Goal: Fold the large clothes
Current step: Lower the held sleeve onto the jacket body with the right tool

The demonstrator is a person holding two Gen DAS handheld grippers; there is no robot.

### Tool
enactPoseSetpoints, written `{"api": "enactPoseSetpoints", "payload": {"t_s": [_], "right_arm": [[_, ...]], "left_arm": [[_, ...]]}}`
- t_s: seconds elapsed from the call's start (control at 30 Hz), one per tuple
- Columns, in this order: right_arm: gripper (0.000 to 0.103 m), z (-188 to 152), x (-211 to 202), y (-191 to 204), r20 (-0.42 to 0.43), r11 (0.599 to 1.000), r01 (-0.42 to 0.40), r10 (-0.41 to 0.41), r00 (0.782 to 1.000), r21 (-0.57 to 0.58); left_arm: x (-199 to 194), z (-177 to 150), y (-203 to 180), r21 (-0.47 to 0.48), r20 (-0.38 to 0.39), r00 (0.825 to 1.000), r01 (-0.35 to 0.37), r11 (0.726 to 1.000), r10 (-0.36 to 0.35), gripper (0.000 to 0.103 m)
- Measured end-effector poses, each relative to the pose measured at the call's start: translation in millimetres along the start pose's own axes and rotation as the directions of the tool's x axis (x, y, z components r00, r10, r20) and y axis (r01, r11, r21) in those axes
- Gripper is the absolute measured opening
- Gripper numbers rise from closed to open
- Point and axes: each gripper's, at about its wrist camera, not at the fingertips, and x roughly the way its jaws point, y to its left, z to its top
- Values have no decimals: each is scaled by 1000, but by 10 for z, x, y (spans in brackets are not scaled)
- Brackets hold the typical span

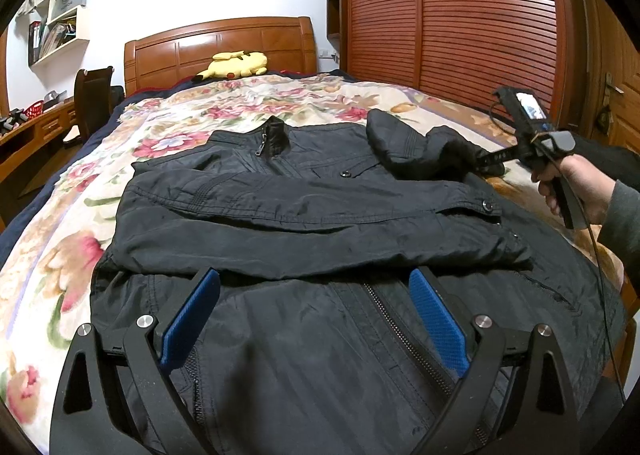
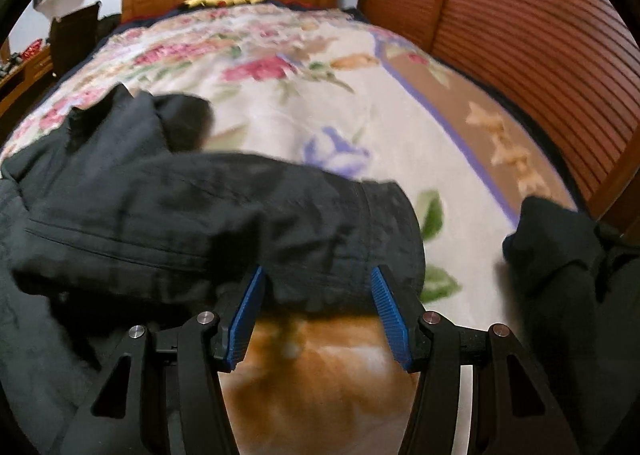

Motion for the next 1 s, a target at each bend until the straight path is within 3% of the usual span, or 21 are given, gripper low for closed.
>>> {"api": "enactPoseSetpoints", "payload": {"t_s": [0.1,0.23,0.53,0.6,0.7,0.73,0.77,0.83,1.0], "right_arm": [[68,-5,118,5,-39,999,47,-46,998,8],[77,4,212,-21,-63,999,34,-32,997,32],[78,-1,335,0,-62,1000,1,1,998,27],[74,-18,376,-75,-58,999,-25,27,998,37],[62,-87,325,-128,-47,998,-51,53,998,33],[53,-96,297,-110,-44,999,-47,48,998,17],[37,-117,248,-97,-41,999,-40,40,998,-7],[24,-119,137,-23,-20,998,-5,4,1000,-65],[16,-65,-245,11,79,996,22,-14,997,-89]], "left_arm": [[1,0,-1,0,0,1000,0,1000,0,96],[2,-1,-2,2,-2,1000,-2,1000,2,96],[19,-18,21,-6,-5,1000,5,1000,-5,96],[18,-18,30,-9,-4,1000,7,1000,-7,96],[10,-11,33,-10,-3,1000,9,1000,-9,96],[11,-11,33,-10,-3,1000,9,1000,-9,96],[12,-9,31,-11,-4,1000,10,1000,-10,96],[1,-5,28,-12,-3,1000,13,1000,-13,96],[-32,2,21,-6,6,1000,13,1000,-13,96]]}}
